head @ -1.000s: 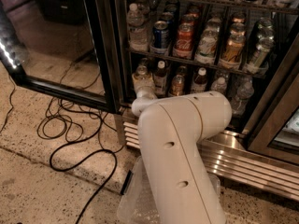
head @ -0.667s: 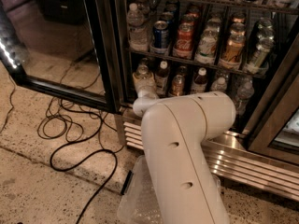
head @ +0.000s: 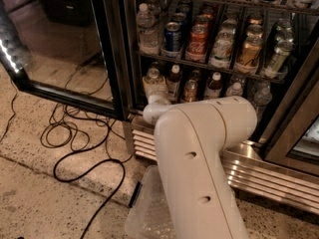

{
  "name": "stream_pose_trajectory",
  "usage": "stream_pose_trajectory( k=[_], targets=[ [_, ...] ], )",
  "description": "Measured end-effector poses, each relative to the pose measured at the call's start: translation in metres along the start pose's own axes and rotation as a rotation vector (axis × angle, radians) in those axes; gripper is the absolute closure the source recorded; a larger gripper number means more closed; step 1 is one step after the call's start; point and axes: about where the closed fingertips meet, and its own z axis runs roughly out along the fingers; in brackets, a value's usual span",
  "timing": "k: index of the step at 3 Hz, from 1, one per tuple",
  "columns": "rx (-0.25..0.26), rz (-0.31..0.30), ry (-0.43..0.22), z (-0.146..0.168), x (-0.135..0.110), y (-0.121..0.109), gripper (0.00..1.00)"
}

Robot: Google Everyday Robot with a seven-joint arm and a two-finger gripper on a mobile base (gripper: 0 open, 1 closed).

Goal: Pick 7up can from bottom shelf of fridge

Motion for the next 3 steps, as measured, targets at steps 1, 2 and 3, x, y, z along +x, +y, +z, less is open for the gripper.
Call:
stream_pose_trajectory(
  k=[1, 2, 3],
  targets=[
    [-0.017, 0.027, 0.020, -0.027, -0.013, -0.001, 1.00],
    [-0.057, 0.083, 0.069, -0.094, -0.048, 0.000, 1.00],
    [-0.059, 0.080, 0.070, -0.096, -0.050, 0.001, 1.00]
  ],
)
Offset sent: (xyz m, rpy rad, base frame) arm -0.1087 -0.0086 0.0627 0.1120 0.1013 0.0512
